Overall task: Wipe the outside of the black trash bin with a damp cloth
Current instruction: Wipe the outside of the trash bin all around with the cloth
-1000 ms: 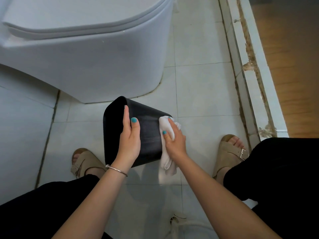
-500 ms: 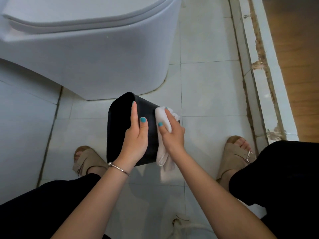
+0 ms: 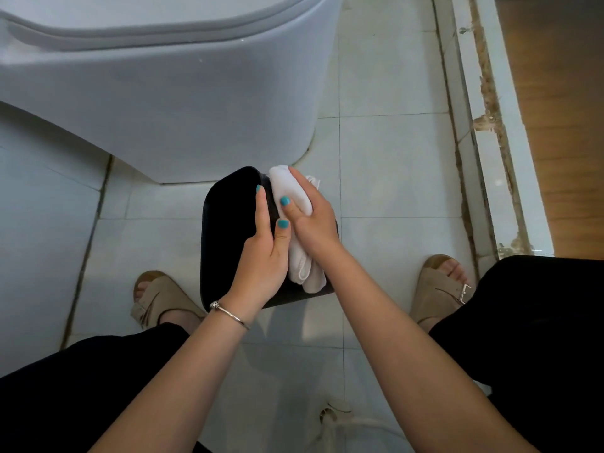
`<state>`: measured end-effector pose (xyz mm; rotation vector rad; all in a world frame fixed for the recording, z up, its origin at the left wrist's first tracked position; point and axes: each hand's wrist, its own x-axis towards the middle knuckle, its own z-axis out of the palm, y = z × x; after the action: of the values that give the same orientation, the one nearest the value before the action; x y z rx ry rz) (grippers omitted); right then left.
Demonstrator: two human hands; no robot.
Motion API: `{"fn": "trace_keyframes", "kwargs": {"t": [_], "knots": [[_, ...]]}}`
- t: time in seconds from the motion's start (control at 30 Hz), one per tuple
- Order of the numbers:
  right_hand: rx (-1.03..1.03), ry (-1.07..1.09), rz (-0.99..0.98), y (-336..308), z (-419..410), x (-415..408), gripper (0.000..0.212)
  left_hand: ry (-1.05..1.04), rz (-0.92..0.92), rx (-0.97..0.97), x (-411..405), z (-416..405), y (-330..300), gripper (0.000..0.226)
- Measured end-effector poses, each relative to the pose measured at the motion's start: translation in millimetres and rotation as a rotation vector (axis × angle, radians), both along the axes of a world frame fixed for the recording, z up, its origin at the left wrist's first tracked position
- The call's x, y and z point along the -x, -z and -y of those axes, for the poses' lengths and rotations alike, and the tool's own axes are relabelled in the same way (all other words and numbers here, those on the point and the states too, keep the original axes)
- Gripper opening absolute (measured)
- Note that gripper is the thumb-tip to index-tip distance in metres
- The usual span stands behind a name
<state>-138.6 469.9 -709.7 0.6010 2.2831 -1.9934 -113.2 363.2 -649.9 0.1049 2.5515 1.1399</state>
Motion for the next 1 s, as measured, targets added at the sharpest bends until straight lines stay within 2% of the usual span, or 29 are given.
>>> {"fn": "trace_keyframes", "kwargs": {"t": [0.2,0.33,0.47,0.6,0.87,1.0], "knots": [[-0.087,0.086,0.206,49,-28,-2,0.050,-0.011,-0.029,-0.002,1,9,2,0.063],[-0.119,0.121,0.362,69,-56,-8,0.048,0.061,-0.033,-0.035,2,2,5,0.069],[-0.077,0.171,0.407,68,-61,-9,0.048,0.084,-0.033,-0.042,2,-7,10,0.063],[-0.009,0.153,0.294,46,-52,1,0.047,0.031,-0.035,-0.056,1,-11,8,0.057],[0.198,-0.080,0.006,-37,-34,35,0.041,0.041,0.017,-0.080,2,-6,4,0.055],[0.208,-0.084,-0.057,-40,-24,37,0.039,0.057,0.029,-0.085,6,0,4,0.056]]}}
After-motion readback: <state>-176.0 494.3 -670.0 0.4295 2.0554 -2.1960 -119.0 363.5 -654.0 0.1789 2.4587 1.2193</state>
